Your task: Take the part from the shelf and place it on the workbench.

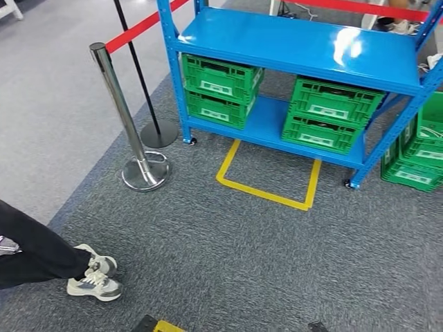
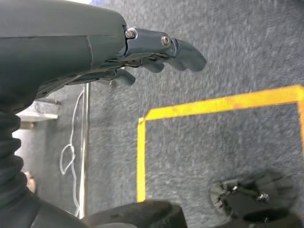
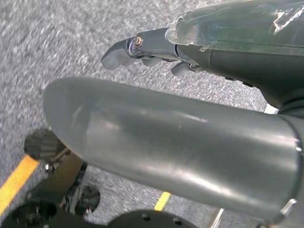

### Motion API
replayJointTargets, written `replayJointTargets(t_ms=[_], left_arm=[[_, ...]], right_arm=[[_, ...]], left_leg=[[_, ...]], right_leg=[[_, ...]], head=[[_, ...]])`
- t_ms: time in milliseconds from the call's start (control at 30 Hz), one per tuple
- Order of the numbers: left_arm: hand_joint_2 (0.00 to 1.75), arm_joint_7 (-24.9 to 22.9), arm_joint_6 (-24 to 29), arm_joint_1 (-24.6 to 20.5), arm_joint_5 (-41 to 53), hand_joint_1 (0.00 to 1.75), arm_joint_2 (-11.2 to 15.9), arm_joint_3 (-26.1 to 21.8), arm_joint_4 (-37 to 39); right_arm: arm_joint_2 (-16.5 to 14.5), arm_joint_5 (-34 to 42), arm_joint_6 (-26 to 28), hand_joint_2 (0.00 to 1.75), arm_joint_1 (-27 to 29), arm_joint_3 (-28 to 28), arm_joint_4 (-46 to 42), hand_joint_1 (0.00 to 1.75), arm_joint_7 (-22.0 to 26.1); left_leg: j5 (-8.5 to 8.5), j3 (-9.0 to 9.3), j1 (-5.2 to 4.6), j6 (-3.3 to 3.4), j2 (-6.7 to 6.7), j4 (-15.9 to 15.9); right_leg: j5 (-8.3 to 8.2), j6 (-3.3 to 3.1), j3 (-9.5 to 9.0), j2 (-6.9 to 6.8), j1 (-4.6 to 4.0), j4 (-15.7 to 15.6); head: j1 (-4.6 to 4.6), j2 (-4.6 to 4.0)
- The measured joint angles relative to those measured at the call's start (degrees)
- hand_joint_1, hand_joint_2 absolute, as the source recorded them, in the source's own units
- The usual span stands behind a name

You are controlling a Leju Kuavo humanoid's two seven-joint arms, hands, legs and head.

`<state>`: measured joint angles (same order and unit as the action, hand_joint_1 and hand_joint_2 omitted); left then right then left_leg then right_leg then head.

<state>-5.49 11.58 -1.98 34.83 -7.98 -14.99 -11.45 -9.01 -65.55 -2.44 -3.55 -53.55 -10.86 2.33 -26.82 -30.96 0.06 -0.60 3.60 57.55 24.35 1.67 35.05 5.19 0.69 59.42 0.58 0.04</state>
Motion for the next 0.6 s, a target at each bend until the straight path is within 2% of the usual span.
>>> replayJointTargets(t_ms=[67, 133, 200, 233, 267, 300, 333, 367, 400, 433, 467, 500, 567, 600], left_arm=[[1.75, 0.0, 0.0, -0.1, 0.0, 0.00, 0.0, 0.0, 0.0], [1.75, 0.0, 0.0, 0.0, 0.0, 0.00, 0.0, 0.0, 0.0], [1.75, 0.0, 0.0, 0.1, 0.0, 0.00, 0.0, 0.0, 0.0], [1.75, 0.0, 0.0, 0.2, 0.0, 0.00, 0.0, 0.0, 0.0], [1.75, 0.0, 0.0, 0.3, 0.0, 0.00, 0.0, 0.0, 0.0], [1.75, 0.0, 0.0, 0.3, 0.0, 0.00, 0.0, 0.0, 0.0], [1.75, 0.0, -0.1, 0.3, 0.0, 0.00, 0.0, 0.0, 0.0], [1.75, 0.0, -0.1, 0.3, 0.0, 0.00, -0.1, 0.0, 0.0], [1.75, 0.0, -0.1, 0.3, 0.0, 0.00, -0.1, 0.0, 0.0], [1.75, 0.0, -0.1, 0.3, 0.0, 0.00, 0.0, 0.0, 0.0], [1.75, 0.0, -0.1, 0.3, 0.0, 0.00, 0.0, 0.0, 0.0], [1.75, 0.0, -0.2, 0.3, 0.0, 0.00, 0.0, 0.0, 0.0], [1.75, 0.0, -0.2, 0.3, 0.0, 0.00, 0.0, 0.0, 0.0], [1.75, 0.0, -0.3, 0.3, 0.0, 0.00, 0.0, 0.0, 0.0]], right_arm=[[0.0, 0.0, 0.0, 0.00, 0.3, 0.0, 0.0, 0.00, 0.0], [0.0, 0.0, 0.0, 0.00, 0.5, 0.0, 0.0, 0.00, 0.0], [0.0, 0.0, 0.0, 0.00, 0.3, 0.0, 0.0, 0.00, 0.0], [0.0, 0.0, 0.0, 0.00, 0.3, 0.0, 0.0, 0.00, 0.0], [0.0, 0.0, 0.0, 0.00, 0.3, 0.0, 0.0, 0.00, 0.0], [0.0, 0.0, 0.0, 0.00, 0.4, 0.0, 0.0, 0.00, 0.0], [0.0, 0.0, 0.0, 0.00, 0.4, 0.0, 0.0, 0.00, 0.0], [0.0, 0.0, 0.0, 0.00, 0.5, 0.0, 0.0, 0.00, 0.0], [0.0, 0.0, 0.0, 0.00, 0.4, 0.0, 0.0, 0.00, 0.0], [0.0, 0.0, 0.0, 0.00, 0.3, 0.0, 0.0, 0.00, 0.0], [0.0, 0.0, 0.0, 0.00, 0.2, 0.0, 0.0, 0.00, 0.0], [0.0, 0.0, 0.0, 0.00, 0.2, 0.0, 0.0, 0.00, 0.0], [0.0, 0.0, 0.0, 0.00, 0.2, 0.0, 0.0, 0.00, 0.0], [0.0, 0.0, -0.1, 0.00, 0.3, 0.0, 0.0, 0.00, 0.0]], left_leg=[[0.12, 0.06, 0.03, 0.43, -0.71, -0.5], [0.45, 0.26, 0.19, 1.07, -1.74, -0.8], [0.46, 0.36, 0.15, 1.43, -2.95, -1.0], [0.41, 0.37, 0.07, 1.51, -3.58, -0.9], [0.36, 0.42, 0.01, 1.54, -4.19, -0.9], [0.29, 0.50, -0.01, 1.55, -4.75, -0.9], [0.19, 0.65, 0.00, 1.51, -5.24, -0.9], [0.05, 0.89, 0.02, 1.39, -5.72, -0.9], [-0.15, 1.11, -0.09, 1.17, -6.15, -0.9], [-0.36, 1.26, -0.26, 0.90, -6.51, -0.8], [-0.51, 1.39, -0.46, 0.64, -6.86, -0.7], [-0.59, 1.46, -0.67, 0.43, -7.16, -0.7], [-0.70, 1.58, -0.70, 0.06, -7.65, -0.8], [-1.04, 1.52, -0.62, -0.23, -7.31, -0.6]], right_leg=[[-0.30, 0.74, 0.39, 0.41, 0.18, -0.3], [1.05, 1.32, 1.59, -1.43, 0.06, 1.8], [4.56, 1.70, 4.68, -3.96, -0.06, 8.4], [6.22, 1.85, 6.46, -4.48, -0.03, 12.3], [7.07, 1.93, 7.66, -4.68, -0.01, 15.1], [6.86, 1.98, 7.85, -4.78, -0.01, 15.9], [5.63, 1.98, 6.84, -4.93, -0.01, 14.3], [3.72, 1.96, 4.75, -5.37, -0.01, 10.6], [2.32, 1.91, 2.40, -6.40, -0.13, 6.5], [1.32, 1.69, 0.43, -7.18, -0.17, 3.0], [0.93, 1.37, -0.77, -7.70, -0.23, 0.9], [1.11, 0.98, -1.11, -7.87, -0.33, 0.2], [0.98, 0.12, -0.94, -6.89, -0.28, 0.2], [0.91, -0.26, -0.88, -6.50, -0.20, 0.1]], head=[[0.01, 0.00], [0.29, 0.00], [0.61, 0.00], [0.67, 0.00], [0.66, 0.00], [0.67, 0.00], [0.67, 0.00], [0.67, 0.00], [0.72, 0.00], [0.72, 0.00], [0.69, 0.00], [0.63, 0.00], [0.50, 0.00], [0.47, 0.00]])
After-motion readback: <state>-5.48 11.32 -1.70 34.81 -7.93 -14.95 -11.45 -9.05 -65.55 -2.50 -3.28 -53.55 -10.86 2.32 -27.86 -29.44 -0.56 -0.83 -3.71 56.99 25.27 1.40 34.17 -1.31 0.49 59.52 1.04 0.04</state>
